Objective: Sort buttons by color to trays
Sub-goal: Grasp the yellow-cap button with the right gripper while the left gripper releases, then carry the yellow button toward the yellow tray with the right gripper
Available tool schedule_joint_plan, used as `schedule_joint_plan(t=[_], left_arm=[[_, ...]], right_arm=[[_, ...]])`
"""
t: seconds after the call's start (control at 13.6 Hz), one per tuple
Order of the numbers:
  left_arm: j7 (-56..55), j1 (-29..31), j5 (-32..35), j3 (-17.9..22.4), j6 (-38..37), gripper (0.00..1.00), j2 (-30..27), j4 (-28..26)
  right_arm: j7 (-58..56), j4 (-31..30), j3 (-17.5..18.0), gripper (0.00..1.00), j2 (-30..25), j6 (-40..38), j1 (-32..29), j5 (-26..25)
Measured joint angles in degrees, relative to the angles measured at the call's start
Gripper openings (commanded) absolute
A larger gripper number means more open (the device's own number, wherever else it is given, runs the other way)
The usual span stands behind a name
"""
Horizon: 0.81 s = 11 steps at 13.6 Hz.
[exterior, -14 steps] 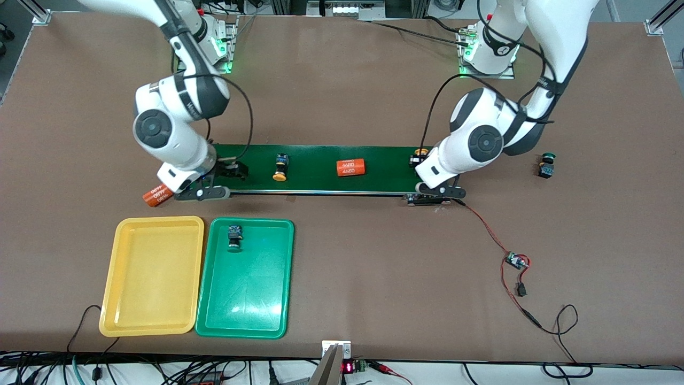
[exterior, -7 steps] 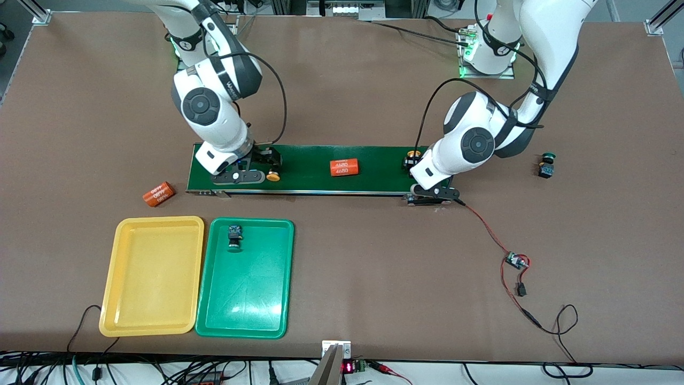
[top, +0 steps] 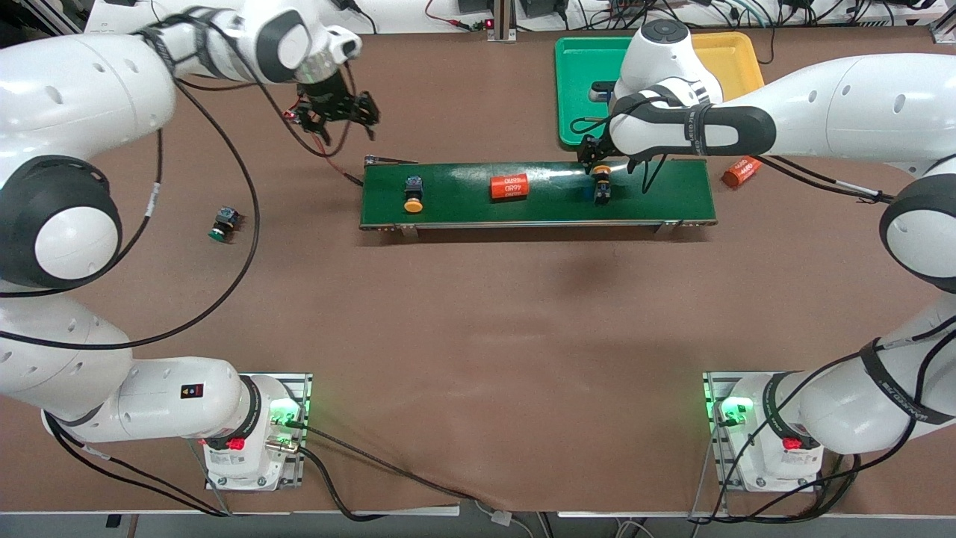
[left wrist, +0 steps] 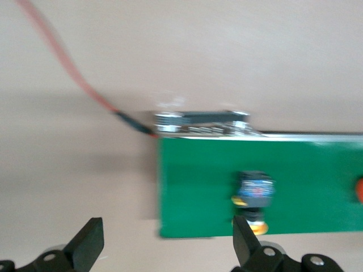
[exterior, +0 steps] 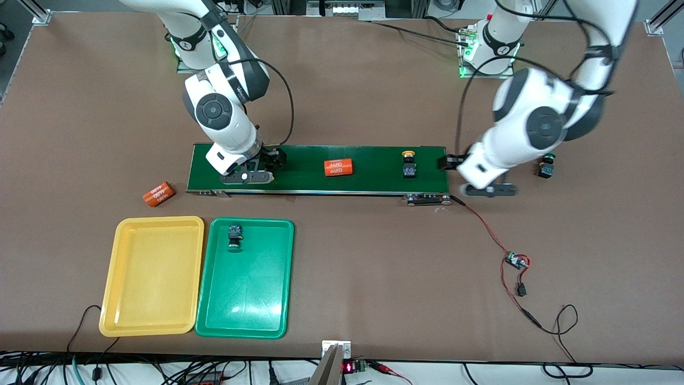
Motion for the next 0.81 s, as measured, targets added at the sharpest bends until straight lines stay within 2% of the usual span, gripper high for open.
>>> schedule_joint_plan(t=[0.29,0.59,0.81], left_arm=[[9.7,1.7,7.1,6.2,-3.6,1.00,-0.9,-0.1],[30.3,2.7,7.6,17.7,-3.7,1.00,0.0,-1.6],[38.0,3.5,7.6,22.8,0.6,1.00,1.8,-4.8]], right_arm=[[-0.1,-0.1,-0.6,0.69,2.3,0.4,-0.6,-3.0],[-1.1,-0.1,-0.7,0.43,3.0,0.5,-1.6,-3.4],[-1.9,-0.1,-0.8,0.27,3.0,0.5,-2.3,-3.4]])
